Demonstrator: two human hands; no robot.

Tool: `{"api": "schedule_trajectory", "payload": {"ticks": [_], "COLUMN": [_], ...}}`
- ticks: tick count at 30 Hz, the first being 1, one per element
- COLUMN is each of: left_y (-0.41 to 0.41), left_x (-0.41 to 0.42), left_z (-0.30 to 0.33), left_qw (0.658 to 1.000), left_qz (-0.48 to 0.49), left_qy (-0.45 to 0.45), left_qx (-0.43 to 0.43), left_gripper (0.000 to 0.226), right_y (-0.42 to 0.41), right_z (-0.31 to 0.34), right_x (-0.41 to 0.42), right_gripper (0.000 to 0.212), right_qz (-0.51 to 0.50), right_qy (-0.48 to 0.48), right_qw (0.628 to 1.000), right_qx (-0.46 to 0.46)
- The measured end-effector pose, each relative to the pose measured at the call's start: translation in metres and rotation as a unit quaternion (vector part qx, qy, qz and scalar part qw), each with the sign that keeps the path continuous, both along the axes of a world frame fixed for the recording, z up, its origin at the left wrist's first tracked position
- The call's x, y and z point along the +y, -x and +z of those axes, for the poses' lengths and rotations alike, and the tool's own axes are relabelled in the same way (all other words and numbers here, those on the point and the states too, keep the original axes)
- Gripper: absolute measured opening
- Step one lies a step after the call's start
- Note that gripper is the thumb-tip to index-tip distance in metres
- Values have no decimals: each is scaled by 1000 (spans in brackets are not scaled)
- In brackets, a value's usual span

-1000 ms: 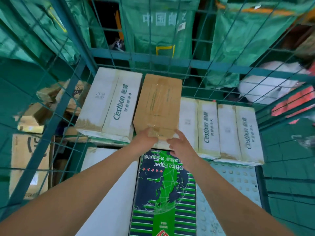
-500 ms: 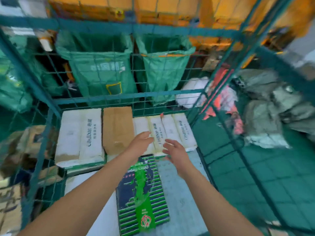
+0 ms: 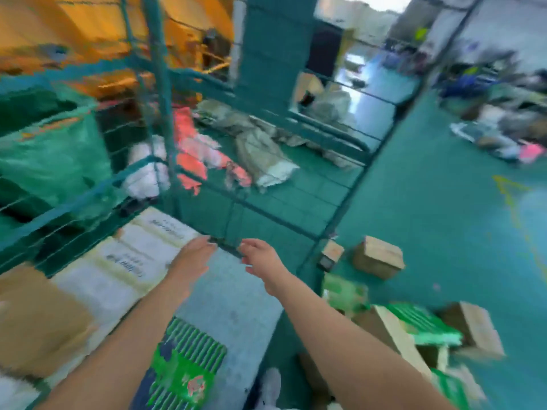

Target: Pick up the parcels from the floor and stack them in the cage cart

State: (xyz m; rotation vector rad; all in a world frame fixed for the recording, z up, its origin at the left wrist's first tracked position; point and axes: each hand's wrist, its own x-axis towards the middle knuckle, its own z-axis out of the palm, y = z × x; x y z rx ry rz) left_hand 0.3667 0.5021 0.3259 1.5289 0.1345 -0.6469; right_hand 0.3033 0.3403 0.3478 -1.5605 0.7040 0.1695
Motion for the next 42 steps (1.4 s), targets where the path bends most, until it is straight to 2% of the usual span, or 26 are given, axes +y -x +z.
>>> {"api": "schedule_trajectory", "payload": {"ticks": [5,9,15,18,23,25,30,42], "left_y": [19,40,90,125,180,203,254,395], "left_x": [-84,-147,-245,-296,-373,-407,-469,-577], "left_z": [8,9,3,6,9,7,2,-33], "left_qw": [996,985,957,942,915,899,861,728], "left_qz": [-87,-168,-287,-331,-400,-433,-502,-675], "left_qy": [-14,-26,-44,-49,-53,-57,-71,-116], "left_qx": [-26,-27,-17,-13,-19,-24,-46,-44], "left_gripper": [41,46,44,43,40,42,46,46], "right_y": [51,93,168,207,264,294,364,510], "right_z": [-5,-10,-26,-30,-46,-44,-45,-81], "right_x": [-61,-110,-186,-226,-285,-309,-350,-382], "right_gripper": [29,22,30,24,29,26,33,26], "right_qz": [-97,-177,-290,-346,-409,-435,-476,-651], "right_qy": [23,23,16,-1,-15,-9,-5,-59], "right_qw": [995,984,956,937,911,899,878,755], "right_qx": [8,14,40,46,46,44,46,53]}}
